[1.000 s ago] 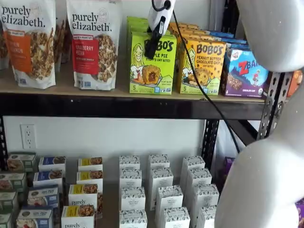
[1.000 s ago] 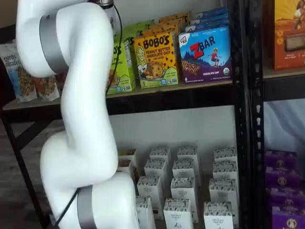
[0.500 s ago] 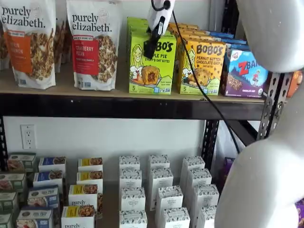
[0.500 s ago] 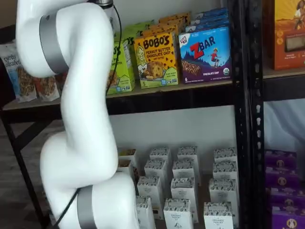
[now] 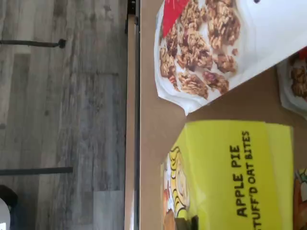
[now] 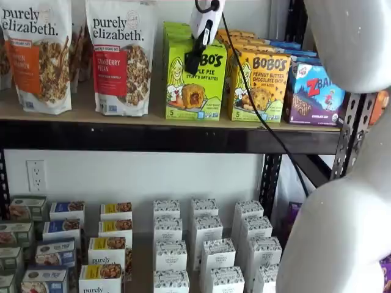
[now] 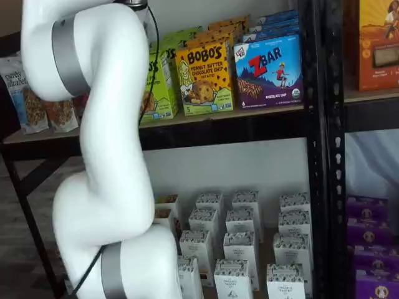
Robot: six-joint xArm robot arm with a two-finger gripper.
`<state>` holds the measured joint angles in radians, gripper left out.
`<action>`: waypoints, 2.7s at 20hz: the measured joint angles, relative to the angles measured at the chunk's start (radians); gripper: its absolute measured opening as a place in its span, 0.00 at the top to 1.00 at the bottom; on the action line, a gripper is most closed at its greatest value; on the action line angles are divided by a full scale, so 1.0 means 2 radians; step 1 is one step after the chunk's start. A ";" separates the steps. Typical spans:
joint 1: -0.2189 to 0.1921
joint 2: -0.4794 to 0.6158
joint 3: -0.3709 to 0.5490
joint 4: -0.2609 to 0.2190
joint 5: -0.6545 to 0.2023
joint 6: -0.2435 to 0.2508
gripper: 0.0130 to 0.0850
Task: Pick the green box on the top shelf, the fourth from the left
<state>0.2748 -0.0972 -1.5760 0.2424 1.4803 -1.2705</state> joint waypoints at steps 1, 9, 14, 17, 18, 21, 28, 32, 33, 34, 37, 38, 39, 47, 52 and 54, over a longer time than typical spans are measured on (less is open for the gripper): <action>0.000 0.000 -0.001 -0.001 0.002 0.000 0.78; 0.001 0.002 -0.018 -0.013 0.034 0.004 0.78; 0.001 -0.007 -0.020 -0.025 0.051 0.004 0.78; -0.001 -0.012 -0.022 -0.028 0.065 0.003 0.78; -0.004 -0.012 -0.025 -0.026 0.075 0.001 0.78; -0.008 -0.018 -0.026 -0.026 0.091 -0.001 0.78; -0.017 -0.024 -0.045 -0.007 0.150 -0.003 0.78; -0.016 -0.034 -0.048 0.000 0.168 0.002 0.78; -0.015 -0.037 -0.048 0.001 0.172 0.004 0.78; -0.015 -0.041 -0.046 0.002 0.174 0.006 0.78; -0.013 -0.054 -0.038 0.006 0.180 0.010 0.78; -0.012 -0.058 -0.035 0.007 0.181 0.011 0.78; -0.012 -0.063 -0.031 0.008 0.182 0.011 0.78; -0.013 -0.107 0.013 0.018 0.183 0.013 0.78; -0.014 -0.131 0.044 0.018 0.179 0.010 0.78; -0.015 -0.140 0.056 0.017 0.176 0.008 0.78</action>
<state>0.2448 -0.3776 -1.4642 0.2757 1.8321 -1.2536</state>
